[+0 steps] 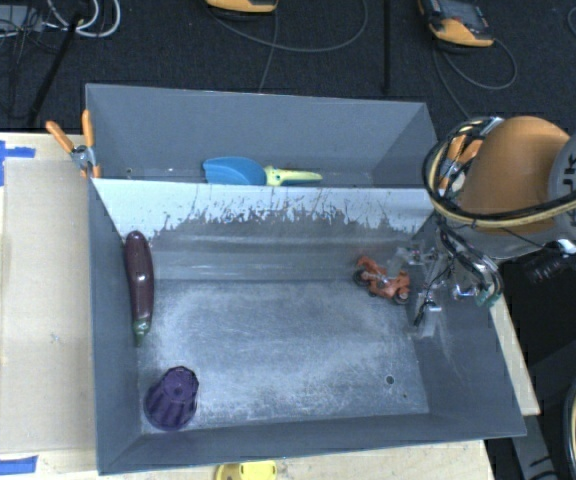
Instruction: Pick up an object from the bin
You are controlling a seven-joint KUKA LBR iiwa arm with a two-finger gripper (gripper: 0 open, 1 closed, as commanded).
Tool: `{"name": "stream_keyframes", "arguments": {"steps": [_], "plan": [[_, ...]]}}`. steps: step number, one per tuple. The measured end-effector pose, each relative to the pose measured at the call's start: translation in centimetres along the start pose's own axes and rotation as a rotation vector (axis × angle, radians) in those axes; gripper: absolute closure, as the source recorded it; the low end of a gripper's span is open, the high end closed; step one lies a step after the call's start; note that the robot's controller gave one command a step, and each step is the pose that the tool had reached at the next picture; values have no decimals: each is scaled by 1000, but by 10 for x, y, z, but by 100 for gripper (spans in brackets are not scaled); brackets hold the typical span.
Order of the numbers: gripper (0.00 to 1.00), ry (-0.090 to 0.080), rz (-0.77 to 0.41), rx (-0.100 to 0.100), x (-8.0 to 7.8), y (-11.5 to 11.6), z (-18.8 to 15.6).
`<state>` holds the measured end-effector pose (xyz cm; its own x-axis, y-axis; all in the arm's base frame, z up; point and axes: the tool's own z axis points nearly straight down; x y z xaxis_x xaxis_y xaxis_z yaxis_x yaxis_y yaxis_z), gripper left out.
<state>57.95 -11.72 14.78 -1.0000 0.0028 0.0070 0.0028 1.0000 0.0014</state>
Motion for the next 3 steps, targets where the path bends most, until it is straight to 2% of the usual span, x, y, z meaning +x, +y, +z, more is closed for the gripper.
{"name": "stream_keyframes", "arguments": {"steps": [1, 2, 3], "plan": [[0, -7, -3, 1, -1, 0, -5], [0, -16, 63, 2, -21, -6, 20], [100, -9, 212, 1, -31, -13, 49]]}}
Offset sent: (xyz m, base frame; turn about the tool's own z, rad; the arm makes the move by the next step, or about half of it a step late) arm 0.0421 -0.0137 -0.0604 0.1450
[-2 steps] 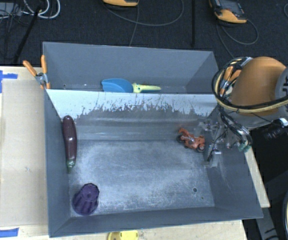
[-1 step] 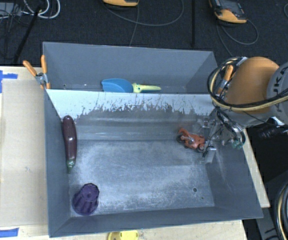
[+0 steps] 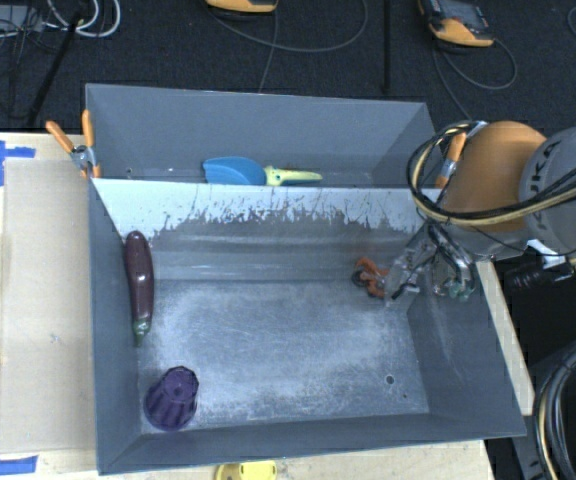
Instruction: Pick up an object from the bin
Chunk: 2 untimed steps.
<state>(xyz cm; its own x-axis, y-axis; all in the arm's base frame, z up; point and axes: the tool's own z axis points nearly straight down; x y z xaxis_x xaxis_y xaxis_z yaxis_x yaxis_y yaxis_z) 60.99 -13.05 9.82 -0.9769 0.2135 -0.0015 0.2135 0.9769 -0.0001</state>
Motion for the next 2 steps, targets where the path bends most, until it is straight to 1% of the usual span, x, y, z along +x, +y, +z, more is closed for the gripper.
{"name": "stream_keyframes", "arguments": {"steps": [1, 2], "plan": [[0, 0, -2, 0, 0, 0, 0], [0, 0, -3, 0, 0, 0, 0]]}}
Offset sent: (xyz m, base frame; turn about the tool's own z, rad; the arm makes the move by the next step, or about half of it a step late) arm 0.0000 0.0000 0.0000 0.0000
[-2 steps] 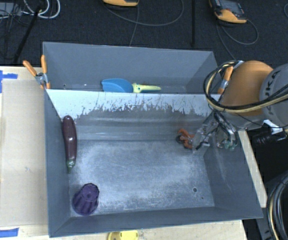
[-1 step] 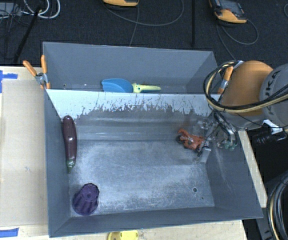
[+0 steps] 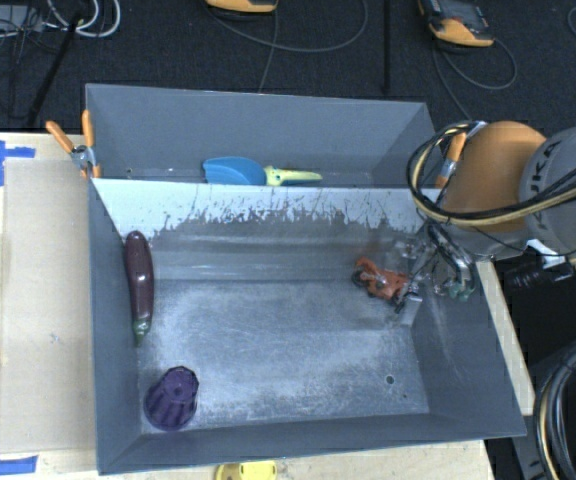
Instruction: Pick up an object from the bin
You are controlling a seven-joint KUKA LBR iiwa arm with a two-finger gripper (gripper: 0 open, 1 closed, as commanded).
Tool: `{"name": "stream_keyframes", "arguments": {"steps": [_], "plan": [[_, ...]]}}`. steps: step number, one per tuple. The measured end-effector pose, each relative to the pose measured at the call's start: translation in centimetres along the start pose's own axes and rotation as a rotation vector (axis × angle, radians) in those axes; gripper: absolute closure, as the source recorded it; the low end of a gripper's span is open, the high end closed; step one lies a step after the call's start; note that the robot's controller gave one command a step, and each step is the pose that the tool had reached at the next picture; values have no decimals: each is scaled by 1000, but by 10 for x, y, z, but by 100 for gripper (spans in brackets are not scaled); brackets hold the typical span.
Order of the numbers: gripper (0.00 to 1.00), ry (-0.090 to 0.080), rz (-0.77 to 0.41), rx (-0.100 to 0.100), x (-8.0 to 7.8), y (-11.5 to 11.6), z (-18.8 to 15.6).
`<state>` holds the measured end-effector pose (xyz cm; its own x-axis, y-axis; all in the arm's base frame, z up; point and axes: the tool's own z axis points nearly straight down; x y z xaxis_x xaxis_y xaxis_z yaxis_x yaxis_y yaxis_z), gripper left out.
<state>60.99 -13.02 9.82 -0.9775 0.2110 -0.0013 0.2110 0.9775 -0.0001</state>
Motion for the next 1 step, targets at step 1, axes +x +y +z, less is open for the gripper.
{"name": "stream_keyframes", "arguments": {"steps": [1], "plan": [[100, -4, 107, -5, -14, -1, 25]]}}
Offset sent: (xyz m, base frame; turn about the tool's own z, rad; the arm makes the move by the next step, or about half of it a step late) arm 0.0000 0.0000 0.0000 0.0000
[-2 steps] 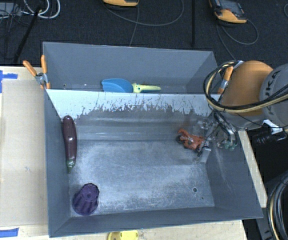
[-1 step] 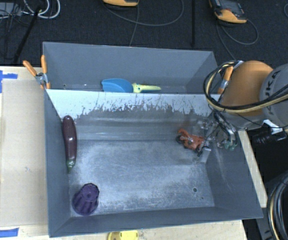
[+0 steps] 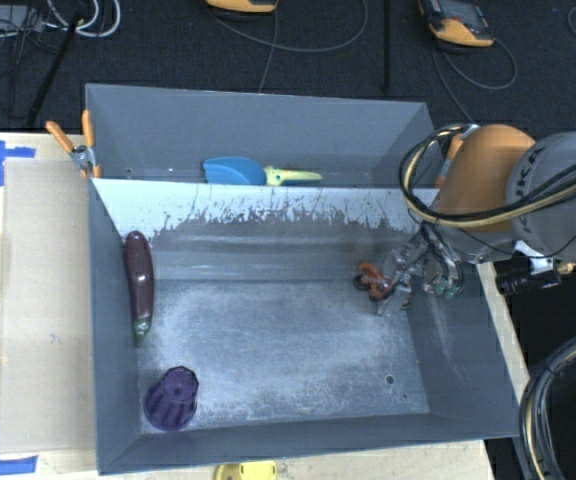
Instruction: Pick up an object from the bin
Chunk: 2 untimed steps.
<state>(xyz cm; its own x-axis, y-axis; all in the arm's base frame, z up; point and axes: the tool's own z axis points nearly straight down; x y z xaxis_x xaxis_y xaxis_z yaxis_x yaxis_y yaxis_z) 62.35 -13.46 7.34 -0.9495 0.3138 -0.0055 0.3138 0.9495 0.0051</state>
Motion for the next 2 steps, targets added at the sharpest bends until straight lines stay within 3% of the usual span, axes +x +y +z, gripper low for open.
{"name": "stream_keyframes", "arguments": {"steps": [1, 2], "plan": [[100, 0, -1, 0, 0, 0, 0], [100, 4, -8, 5, 20, -19, -117]]}}
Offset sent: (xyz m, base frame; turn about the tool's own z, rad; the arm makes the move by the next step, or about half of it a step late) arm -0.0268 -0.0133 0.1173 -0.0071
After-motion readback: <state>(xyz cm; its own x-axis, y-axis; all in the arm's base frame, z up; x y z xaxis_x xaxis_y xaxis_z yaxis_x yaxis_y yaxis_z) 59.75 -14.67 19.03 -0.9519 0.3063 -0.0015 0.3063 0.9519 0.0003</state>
